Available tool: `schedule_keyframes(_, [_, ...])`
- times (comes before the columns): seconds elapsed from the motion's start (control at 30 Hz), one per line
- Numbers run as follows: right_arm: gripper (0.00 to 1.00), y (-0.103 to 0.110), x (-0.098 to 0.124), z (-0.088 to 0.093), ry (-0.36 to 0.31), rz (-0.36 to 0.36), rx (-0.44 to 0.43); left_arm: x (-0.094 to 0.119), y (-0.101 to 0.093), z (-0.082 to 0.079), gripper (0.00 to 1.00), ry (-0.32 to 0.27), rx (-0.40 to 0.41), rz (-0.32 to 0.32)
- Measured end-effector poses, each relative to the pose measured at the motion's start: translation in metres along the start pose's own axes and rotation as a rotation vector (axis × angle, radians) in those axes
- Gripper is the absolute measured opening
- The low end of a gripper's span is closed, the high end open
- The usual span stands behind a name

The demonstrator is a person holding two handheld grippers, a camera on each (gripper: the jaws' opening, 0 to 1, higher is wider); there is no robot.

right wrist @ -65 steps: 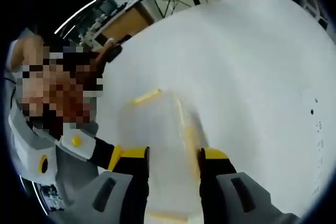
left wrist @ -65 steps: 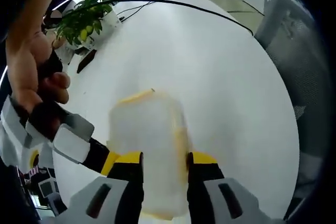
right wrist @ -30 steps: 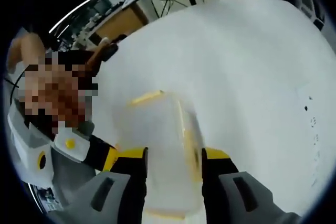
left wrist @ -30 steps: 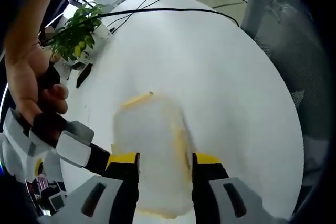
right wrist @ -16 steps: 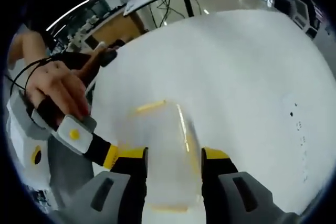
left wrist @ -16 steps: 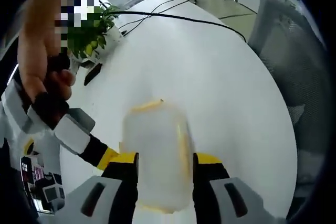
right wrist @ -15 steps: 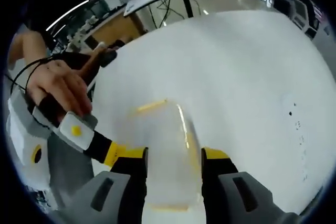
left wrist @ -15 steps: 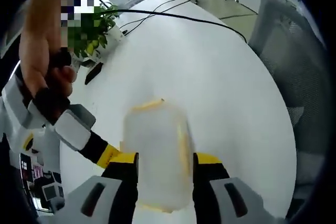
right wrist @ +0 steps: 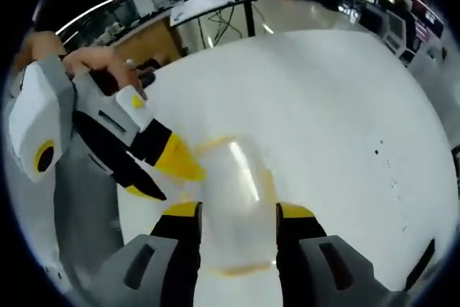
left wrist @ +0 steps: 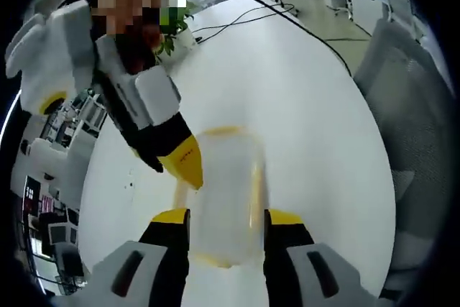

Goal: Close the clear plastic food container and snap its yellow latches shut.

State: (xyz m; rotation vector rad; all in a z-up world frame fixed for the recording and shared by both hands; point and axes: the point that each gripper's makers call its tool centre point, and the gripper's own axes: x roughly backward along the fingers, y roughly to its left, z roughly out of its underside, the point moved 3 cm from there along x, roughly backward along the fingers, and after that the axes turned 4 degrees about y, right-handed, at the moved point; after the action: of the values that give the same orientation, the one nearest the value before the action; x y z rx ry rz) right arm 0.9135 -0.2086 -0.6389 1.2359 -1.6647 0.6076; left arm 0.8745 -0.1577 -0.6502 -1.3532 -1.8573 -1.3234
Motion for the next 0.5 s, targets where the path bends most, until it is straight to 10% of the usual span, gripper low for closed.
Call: schedule_keyframes(0.5, [0.39,0.007,0.006,0.032,-0.209,0.152,-0.184,0.005,0.007,0.037,0.35,-0.020,0.346,-0.042])
